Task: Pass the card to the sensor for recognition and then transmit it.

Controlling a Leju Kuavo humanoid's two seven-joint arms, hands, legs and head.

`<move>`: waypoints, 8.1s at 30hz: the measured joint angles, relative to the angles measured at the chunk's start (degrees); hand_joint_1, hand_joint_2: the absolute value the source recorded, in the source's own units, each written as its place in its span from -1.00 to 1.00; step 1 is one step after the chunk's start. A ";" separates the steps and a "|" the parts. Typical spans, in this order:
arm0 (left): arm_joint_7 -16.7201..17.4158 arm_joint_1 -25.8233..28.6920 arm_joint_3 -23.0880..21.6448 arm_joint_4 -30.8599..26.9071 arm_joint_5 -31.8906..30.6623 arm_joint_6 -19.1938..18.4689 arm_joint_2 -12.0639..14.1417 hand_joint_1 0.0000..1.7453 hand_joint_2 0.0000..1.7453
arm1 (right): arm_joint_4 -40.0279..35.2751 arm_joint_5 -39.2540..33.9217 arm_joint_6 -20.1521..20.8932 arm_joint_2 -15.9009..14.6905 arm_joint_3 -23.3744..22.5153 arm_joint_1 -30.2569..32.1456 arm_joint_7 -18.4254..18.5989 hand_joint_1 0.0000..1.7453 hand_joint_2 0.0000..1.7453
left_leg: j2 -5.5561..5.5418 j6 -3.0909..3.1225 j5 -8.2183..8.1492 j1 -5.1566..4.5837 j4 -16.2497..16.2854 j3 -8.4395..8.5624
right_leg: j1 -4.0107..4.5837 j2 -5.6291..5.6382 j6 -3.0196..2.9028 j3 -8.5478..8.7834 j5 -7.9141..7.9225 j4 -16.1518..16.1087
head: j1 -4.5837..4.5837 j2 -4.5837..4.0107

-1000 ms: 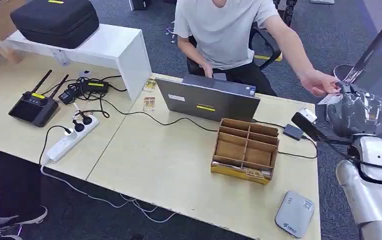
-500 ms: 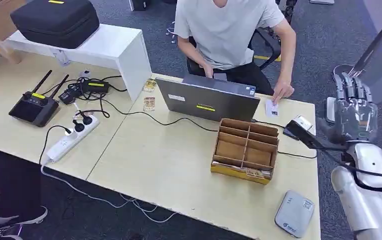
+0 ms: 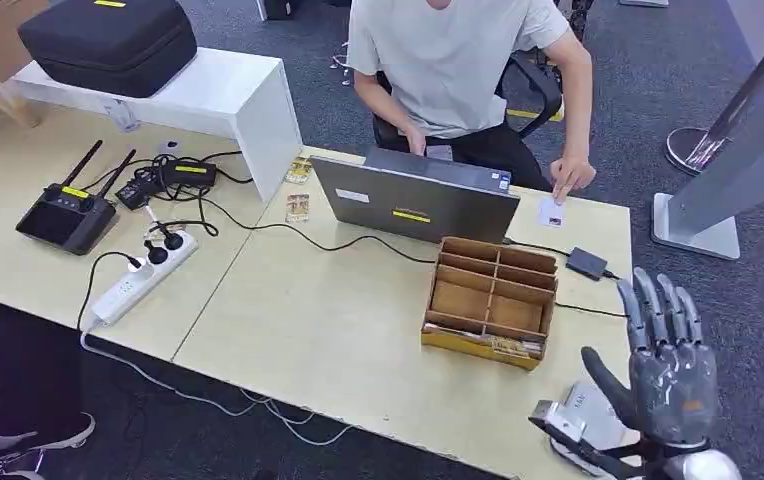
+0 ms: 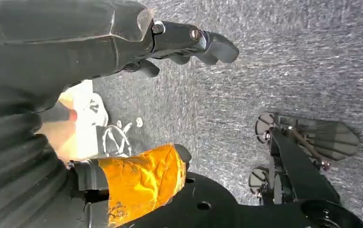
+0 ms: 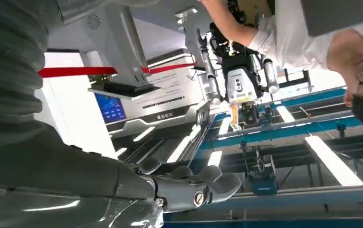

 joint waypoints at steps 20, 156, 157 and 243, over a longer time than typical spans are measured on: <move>0.07 -0.06 1.25 0.00 0.02 0.07 0.04 -1.00 1.00 | -1.15 0.26 2.10 -1.13 4.07 7.75 -1.13 -1.00 1.00 | 0.07 -0.04 0.04 0.00 0.00 0.03 | 0.00 0.08 -0.02 0.03 0.01 0.02 | 0.00 0.00; 0.00 -0.44 1.64 0.02 -0.98 -0.07 -0.31 -1.00 1.00 | 42.32 5.31 -2.53 12.57 12.50 -15.70 9.68 1.00 1.00 | 0.07 -0.13 0.11 0.02 0.00 0.07 | 0.00 0.11 -0.04 0.03 0.02 0.07 | 0.00 0.00; 0.00 -0.44 1.66 0.02 -0.96 -0.05 -0.31 -1.00 1.00 | 42.32 5.35 -2.53 12.57 12.50 -15.69 9.68 1.00 1.00 | 0.07 -0.13 0.11 0.02 0.00 0.07 | 0.00 0.11 -0.03 0.03 0.02 0.07 | 0.00 0.00; -0.90 -0.63 2.14 0.07 -2.03 1.05 -0.26 -1.00 1.00 | 50.39 2.12 9.95 7.87 5.20 -43.14 16.99 -1.00 1.00 | 0.09 -0.25 0.28 0.01 0.04 0.09 | 0.00 0.15 -0.18 -0.09 0.17 0.09 | 0.00 0.00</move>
